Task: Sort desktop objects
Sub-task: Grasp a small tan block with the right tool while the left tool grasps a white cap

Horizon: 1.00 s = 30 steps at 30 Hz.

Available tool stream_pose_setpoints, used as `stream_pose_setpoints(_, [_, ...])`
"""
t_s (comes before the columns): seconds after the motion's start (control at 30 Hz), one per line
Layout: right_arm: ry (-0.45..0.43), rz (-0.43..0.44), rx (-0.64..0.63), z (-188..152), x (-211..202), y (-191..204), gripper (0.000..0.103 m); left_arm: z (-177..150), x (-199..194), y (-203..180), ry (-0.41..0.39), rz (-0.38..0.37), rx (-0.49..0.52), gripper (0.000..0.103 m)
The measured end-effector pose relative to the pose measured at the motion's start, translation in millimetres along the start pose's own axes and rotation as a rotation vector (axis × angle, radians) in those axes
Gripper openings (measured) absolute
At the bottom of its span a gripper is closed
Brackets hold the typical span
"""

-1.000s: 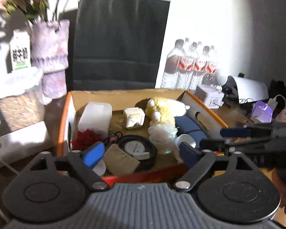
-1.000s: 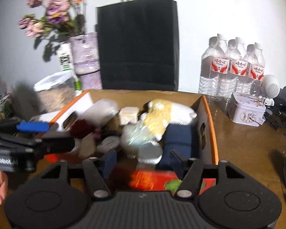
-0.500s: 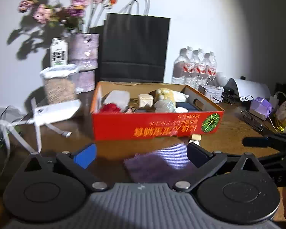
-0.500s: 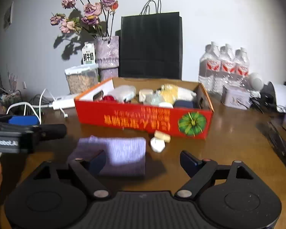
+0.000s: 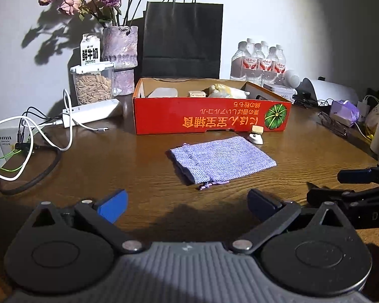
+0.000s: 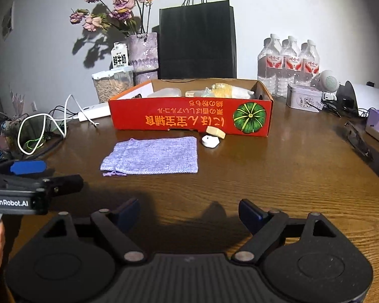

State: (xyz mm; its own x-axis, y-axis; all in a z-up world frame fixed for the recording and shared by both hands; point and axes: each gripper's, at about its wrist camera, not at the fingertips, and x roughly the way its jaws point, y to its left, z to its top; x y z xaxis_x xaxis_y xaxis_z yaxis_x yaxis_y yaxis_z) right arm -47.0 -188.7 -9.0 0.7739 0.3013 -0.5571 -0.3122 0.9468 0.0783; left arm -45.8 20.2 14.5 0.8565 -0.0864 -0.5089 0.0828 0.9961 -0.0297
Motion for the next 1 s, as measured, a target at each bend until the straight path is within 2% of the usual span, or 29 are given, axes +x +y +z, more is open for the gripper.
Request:
stream_pose_setpoints(0.13, [-0.015,0.009,0.021,19,12,-10,0.083,10,12,-2,-0.003,-0.022,0.023,0.103])
stream_pose_setpoints(0.2, [-0.012,-0.019,0.037,37,27,-18,0.082,20,23,-6,-0.012,-0.039,0.061,0.103])
stream_pose_setpoints(0.27, [-0.009,-0.042,0.054,54,43,-26,0.078,33,42,-11,0.014,-0.086,0.102,0.103])
stream_pose_setpoints(0.33, [0.001,-0.038,0.072,68,63,-32,0.077,45,63,-13,0.045,-0.139,0.098,0.103])
stream_pose_setpoints(0.4, [0.028,-0.026,0.108,83,86,-40,0.072,52,80,-15,0.062,-0.169,0.088,0.103])
stream_pose_setpoints(0.53, [0.083,-0.012,0.143,99,129,-46,0.060,61,111,-21,0.108,-0.180,0.089,0.103])
stream_pose_setpoints(0.6, [0.119,-0.006,0.179,102,149,-48,0.056,65,119,-22,0.108,-0.180,0.088,0.103])
stream_pose_setpoints(0.67, [0.138,-0.002,0.220,101,162,-53,0.046,67,123,-22,0.097,-0.181,0.084,0.103])
stream_pose_setpoints(0.7, [0.120,-0.010,0.223,101,163,-54,0.042,68,125,-22,0.097,-0.183,0.084,0.103])
stream_pose_setpoints(0.73, [0.123,-0.014,0.228,101,164,-55,0.030,70,127,-24,0.096,-0.187,0.085,0.103])
stream_pose_setpoints(0.8, [0.121,0.014,0.256,99,164,-62,0.029,73,129,-26,0.086,-0.192,0.093,0.101])
stream_pose_setpoints(0.87, [0.122,0.037,0.258,98,161,-68,0.025,77,135,-32,0.095,-0.211,0.108,0.093])
stream_pose_setpoints(0.93, [0.123,0.034,0.249,97,155,-74,0.024,81,143,-42,0.117,-0.233,0.118,0.085])
stream_pose_setpoints(1.0, [0.100,0.025,0.232,97,145,-81,0.024,84,150,-53,0.126,-0.257,0.121,0.083])
